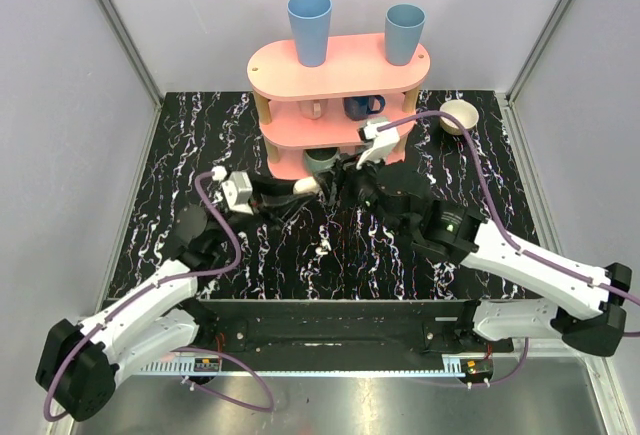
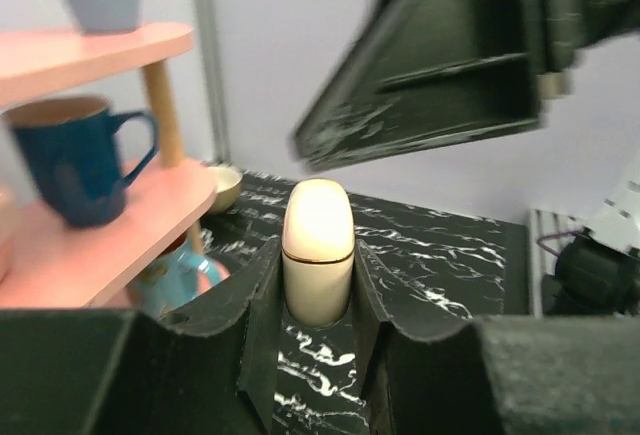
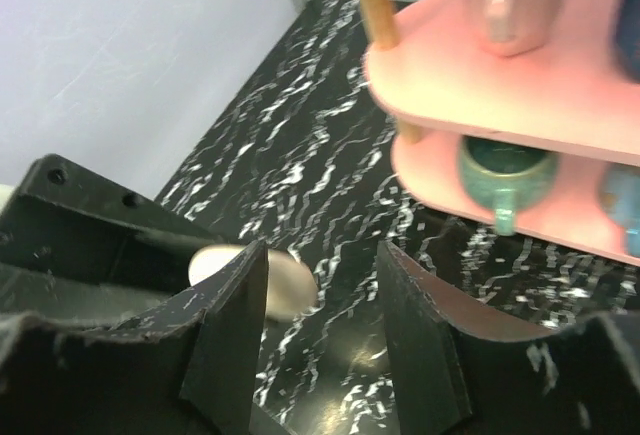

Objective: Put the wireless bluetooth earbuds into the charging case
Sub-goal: Place the charging case with the earbuds at the center of the board, then move the charging case to the center of the board, then pick up the charging case from the center of the board.

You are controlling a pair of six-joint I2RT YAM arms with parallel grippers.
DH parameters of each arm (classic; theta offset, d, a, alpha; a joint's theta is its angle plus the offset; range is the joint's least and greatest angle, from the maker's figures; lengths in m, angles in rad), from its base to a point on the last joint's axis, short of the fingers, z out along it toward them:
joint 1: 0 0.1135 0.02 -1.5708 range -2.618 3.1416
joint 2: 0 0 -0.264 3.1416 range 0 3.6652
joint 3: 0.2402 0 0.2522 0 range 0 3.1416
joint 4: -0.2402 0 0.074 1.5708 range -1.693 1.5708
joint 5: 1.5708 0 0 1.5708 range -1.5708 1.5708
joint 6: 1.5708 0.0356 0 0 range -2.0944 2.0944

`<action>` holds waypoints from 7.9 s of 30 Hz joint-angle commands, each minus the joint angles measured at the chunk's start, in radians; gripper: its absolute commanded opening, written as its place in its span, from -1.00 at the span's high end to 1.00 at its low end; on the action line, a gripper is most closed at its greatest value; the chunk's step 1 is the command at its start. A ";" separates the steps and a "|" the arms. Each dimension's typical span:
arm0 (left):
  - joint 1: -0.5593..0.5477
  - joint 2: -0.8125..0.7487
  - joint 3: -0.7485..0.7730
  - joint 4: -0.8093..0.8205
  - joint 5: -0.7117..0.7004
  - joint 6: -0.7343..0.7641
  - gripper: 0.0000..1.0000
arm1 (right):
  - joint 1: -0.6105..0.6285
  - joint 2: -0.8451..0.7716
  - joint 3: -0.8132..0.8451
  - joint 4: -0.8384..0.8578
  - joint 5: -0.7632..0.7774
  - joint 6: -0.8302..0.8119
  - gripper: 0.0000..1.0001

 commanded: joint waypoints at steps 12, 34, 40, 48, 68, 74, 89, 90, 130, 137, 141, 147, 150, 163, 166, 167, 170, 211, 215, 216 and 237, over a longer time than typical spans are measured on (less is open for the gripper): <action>0.273 0.111 -0.108 -0.259 -0.124 -0.480 1.00 | -0.050 -0.237 -0.175 -0.019 0.225 -0.008 -0.11; 0.309 0.610 -0.204 0.068 -0.039 -0.655 1.00 | -0.066 -0.266 -0.220 -0.061 0.231 0.037 -0.17; 0.309 0.644 -0.176 -0.012 -0.021 -0.589 1.00 | -0.066 -0.222 -0.183 -0.074 0.213 0.015 -0.17; 0.309 0.657 -0.184 -0.052 -0.070 -0.558 0.74 | -0.066 -0.185 -0.157 -0.071 0.220 -0.009 -0.18; 0.309 0.472 -0.159 -0.416 -0.278 -0.423 0.17 | -0.069 -0.245 -0.204 -0.088 0.277 -0.005 -0.19; 0.310 0.417 -0.120 -0.507 -0.329 -0.382 -0.11 | -0.066 -0.254 -0.217 -0.092 0.291 -0.020 -0.21; 0.317 -0.056 0.039 -0.926 -0.501 -0.250 -0.41 | -0.243 -0.274 -0.300 -0.302 0.314 0.201 -0.37; 0.317 -0.076 0.045 -0.918 -0.492 -0.236 -0.44 | -0.310 -0.268 -0.303 -0.333 0.302 0.228 -0.38; 0.317 -0.179 0.155 -0.897 -0.314 -0.138 -0.64 | -0.754 -0.012 -0.528 -0.580 -0.062 1.072 -0.80; 0.317 -0.166 0.154 -0.888 -0.303 -0.144 -0.65 | -0.770 0.038 -0.501 -0.577 -0.048 1.089 -0.73; 0.317 -0.163 0.154 -0.886 -0.305 -0.144 -0.65 | -0.793 0.039 -0.507 -0.574 -0.047 1.097 -0.70; 0.317 -0.160 0.149 -0.880 -0.309 -0.147 -0.65 | -0.808 0.059 -0.530 -0.555 -0.054 1.097 -0.64; 0.317 -0.154 0.149 -0.875 -0.306 -0.149 -0.65 | -0.817 0.082 -0.533 -0.552 -0.067 1.095 -0.61; 0.317 -0.149 0.148 -0.877 -0.311 -0.147 -0.65 | -0.836 0.145 -0.550 -0.505 -0.113 1.075 -0.43; 0.317 -0.149 0.149 -0.878 -0.309 -0.147 -0.66 | -0.837 0.154 -0.559 -0.500 -0.107 1.074 -0.37; 0.317 -0.149 0.148 -0.878 -0.309 -0.147 -0.66 | -0.837 0.156 -0.560 -0.497 -0.108 1.069 -0.35; 0.317 -0.149 0.149 -0.877 -0.308 -0.147 -0.66 | -0.837 0.166 -0.570 -0.491 -0.111 1.068 -0.33; 0.317 -0.169 0.146 -0.883 -0.320 -0.139 -0.66 | -0.419 0.475 -0.272 -0.266 -0.265 -0.034 -0.37; 0.317 -0.169 0.143 -0.880 -0.323 -0.139 -0.66 | -0.411 0.397 -0.298 -0.259 -0.231 -0.034 -0.63; 0.317 -0.169 0.143 -0.878 -0.323 -0.141 -0.66 | -0.408 0.378 -0.307 -0.241 -0.231 -0.023 -0.68; 0.317 -0.157 0.149 -0.875 -0.312 -0.146 -0.66 | -0.402 0.224 -0.435 -0.035 -0.266 0.367 -0.50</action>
